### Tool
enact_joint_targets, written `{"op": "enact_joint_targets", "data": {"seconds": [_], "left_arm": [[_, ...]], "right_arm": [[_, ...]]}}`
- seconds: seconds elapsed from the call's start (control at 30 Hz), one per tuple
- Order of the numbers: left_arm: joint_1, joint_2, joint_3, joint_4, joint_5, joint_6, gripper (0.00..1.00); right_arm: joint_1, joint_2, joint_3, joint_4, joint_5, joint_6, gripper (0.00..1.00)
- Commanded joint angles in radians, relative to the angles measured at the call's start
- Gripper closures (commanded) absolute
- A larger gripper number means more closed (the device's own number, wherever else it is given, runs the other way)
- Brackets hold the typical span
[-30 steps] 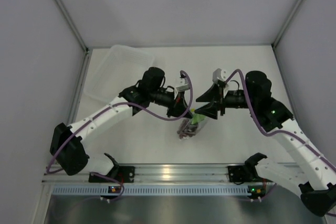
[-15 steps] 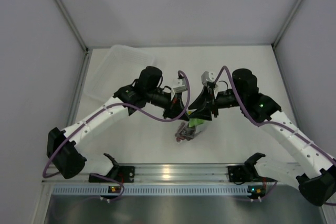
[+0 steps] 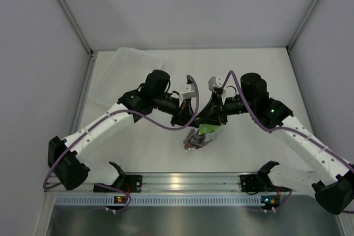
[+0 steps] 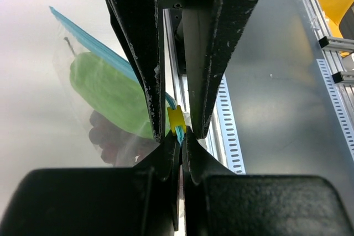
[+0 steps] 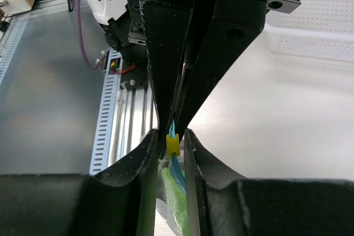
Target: Open the zip-top bag and remove the fake food
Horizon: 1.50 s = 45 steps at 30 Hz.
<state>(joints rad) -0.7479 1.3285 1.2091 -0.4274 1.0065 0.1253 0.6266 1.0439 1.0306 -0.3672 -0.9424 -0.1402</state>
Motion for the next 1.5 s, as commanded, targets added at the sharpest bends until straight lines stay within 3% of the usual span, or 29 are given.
{"op": "enact_joint_targets", "data": {"seconds": [0.0, 0.07, 0.2, 0.77, 1.0, 1.17, 1.27, 1.47], "left_arm": [[-0.004, -0.057, 0.044, 0.035, 0.044, 0.03, 1.0], [-0.004, -0.058, 0.04, 0.036, 0.037, 0.03, 1.0], [-0.004, -0.06, 0.033, 0.035, 0.023, 0.034, 1.0], [0.005, -0.178, 0.04, -0.014, -0.1, 0.062, 1.0], [0.022, -0.169, 0.052, -0.039, -0.086, 0.066, 1.0], [0.022, -0.167, 0.058, -0.039, -0.137, 0.076, 1.0], [0.03, -0.175, 0.069, -0.037, -0.161, 0.077, 1.0], [0.2, -0.155, 0.107, -0.037, 0.003, 0.074, 1.0]], "right_arm": [[0.021, -0.005, 0.045, 0.025, 0.008, -0.035, 0.81], [0.021, -0.007, 0.048, 0.024, 0.005, -0.035, 0.84], [0.021, -0.01, 0.052, 0.011, 0.002, -0.041, 1.0], [0.01, -0.084, 0.01, -0.038, 0.093, -0.095, 1.0], [0.002, -0.076, 0.008, 0.048, 0.01, -0.039, 1.0], [0.001, -0.079, 0.023, -0.062, 0.099, -0.104, 1.0], [-0.007, -0.126, -0.023, -0.046, 0.132, -0.095, 1.0], [-0.039, -0.194, -0.081, -0.032, 0.185, -0.081, 1.0]]}}
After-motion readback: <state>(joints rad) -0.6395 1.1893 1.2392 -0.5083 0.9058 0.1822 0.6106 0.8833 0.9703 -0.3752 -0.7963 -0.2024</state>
